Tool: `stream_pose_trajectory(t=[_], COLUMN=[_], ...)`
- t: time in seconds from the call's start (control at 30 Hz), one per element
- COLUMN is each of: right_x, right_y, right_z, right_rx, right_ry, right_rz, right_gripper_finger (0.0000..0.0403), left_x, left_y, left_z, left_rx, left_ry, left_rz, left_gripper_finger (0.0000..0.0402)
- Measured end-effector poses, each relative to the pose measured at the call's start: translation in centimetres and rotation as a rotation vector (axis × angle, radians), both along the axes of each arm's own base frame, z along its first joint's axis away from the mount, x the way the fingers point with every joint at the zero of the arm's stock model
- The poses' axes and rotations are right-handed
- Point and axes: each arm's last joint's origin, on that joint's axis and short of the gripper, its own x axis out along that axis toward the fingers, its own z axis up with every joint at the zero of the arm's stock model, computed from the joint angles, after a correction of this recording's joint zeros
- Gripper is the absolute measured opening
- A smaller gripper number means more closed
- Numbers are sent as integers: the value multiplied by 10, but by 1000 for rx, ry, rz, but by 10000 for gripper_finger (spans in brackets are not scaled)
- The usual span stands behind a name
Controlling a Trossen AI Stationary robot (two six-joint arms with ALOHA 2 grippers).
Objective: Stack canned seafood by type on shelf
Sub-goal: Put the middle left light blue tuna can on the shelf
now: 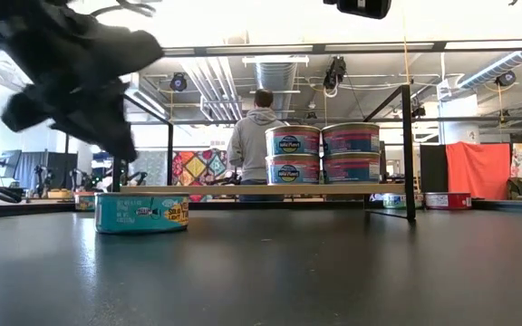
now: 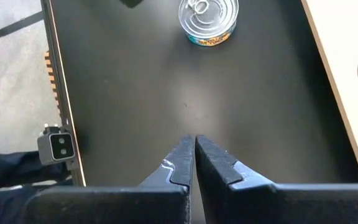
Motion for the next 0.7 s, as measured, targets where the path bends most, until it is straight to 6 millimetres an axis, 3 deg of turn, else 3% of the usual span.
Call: stream_pose_trajectory(t=[0.13, 0.4, 0.57, 0.7], right_x=[2, 0, -3, -3], right_y=[-2, 6, 14, 15], right_z=[-1, -3, -4, -4], right_rx=[-6, 8, 12, 17], right_ry=[-3, 13, 16, 21], right_rz=[3, -3, 17, 9], right_gripper_finger=[9, 9, 9, 9], left_x=[14, 27, 32, 25], left_y=[4, 7, -10, -29], left_z=[-2, -34, -37, -26], left_rx=[-29, -80, -68, -68], left_ry=[-129, -43, 22, 136], left_rz=[77, 172, 76, -29], left_gripper_finger=[0, 0, 0, 0])
